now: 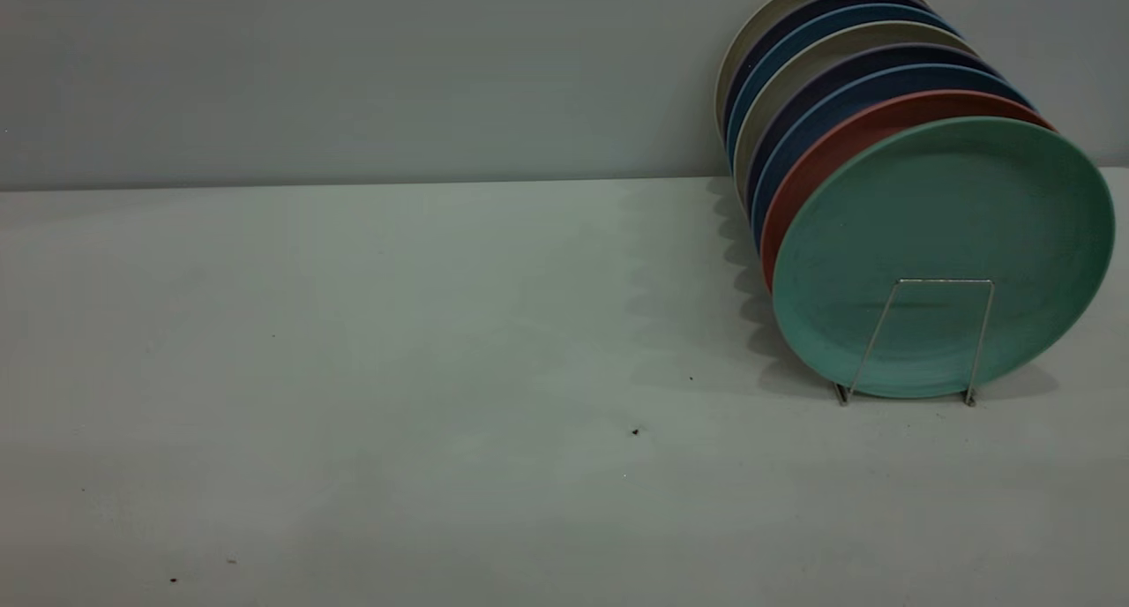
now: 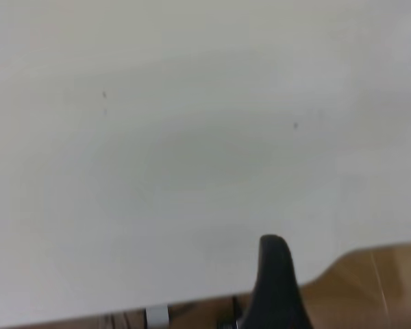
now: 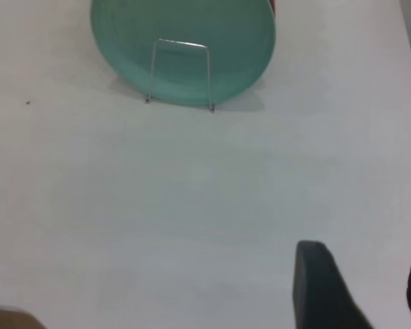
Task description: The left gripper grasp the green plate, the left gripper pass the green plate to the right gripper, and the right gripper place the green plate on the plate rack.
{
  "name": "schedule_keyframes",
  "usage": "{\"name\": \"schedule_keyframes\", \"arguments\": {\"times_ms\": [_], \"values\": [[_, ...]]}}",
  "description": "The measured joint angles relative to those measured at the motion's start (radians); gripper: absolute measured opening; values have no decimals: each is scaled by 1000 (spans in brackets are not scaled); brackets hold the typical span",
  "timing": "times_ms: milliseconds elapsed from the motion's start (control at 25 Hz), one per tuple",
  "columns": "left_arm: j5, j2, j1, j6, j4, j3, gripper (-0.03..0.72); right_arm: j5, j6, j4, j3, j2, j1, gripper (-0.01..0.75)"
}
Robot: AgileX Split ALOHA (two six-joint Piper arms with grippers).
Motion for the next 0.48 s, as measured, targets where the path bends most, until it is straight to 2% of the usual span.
{"name": "schedule_keyframes", "arguments": {"times_ms": [200,480], "values": [[10,-127,0,0,0,0,590,0,0,1,0,0,0,330],[15,-133,0,0,0,0,590,0,0,1,0,0,0,330]]}}
